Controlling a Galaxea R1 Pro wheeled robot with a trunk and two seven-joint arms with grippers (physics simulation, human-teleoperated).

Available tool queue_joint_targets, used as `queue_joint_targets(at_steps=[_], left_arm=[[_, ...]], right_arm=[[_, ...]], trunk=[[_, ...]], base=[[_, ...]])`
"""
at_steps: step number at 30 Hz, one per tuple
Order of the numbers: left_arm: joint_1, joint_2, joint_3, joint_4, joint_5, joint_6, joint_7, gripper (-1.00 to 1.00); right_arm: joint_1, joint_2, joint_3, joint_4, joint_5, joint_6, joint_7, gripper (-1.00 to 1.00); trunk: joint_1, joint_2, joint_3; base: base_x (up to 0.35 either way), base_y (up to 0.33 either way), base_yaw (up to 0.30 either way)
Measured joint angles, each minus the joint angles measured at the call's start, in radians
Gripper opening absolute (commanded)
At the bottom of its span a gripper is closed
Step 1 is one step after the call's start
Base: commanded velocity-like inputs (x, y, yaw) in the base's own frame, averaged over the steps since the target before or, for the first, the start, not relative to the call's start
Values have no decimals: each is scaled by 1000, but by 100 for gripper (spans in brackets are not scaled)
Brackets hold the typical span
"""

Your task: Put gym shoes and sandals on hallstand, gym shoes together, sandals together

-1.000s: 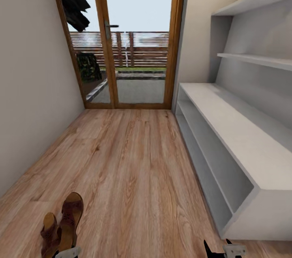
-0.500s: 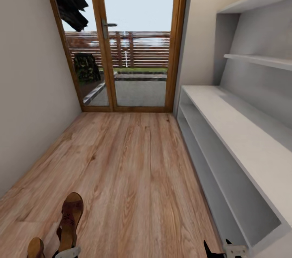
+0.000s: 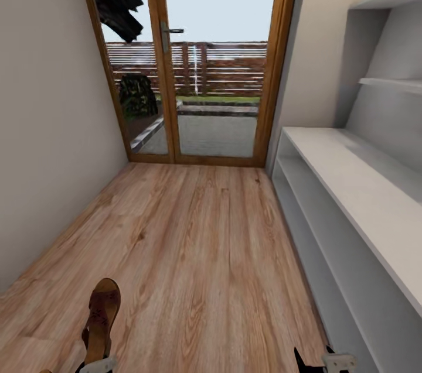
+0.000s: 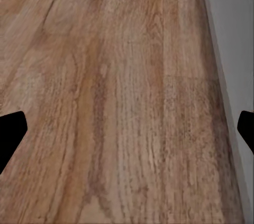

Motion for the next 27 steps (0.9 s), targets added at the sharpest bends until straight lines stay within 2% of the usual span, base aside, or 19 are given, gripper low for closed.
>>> queue_joint_targets(at_steps=[10,27], left_arm=[[0,0,0,0,-2,0,0,-100],[0,0,0,0,-2,0,1,-100]], right_arm=[[0,0,0,-2,-1,0,0,100],[0,-1,-1,-3,-1,0,1,100]], trunk=[[0,0,-10],[0,0,-12]], base=[[340,0,166],[340,0,8]])
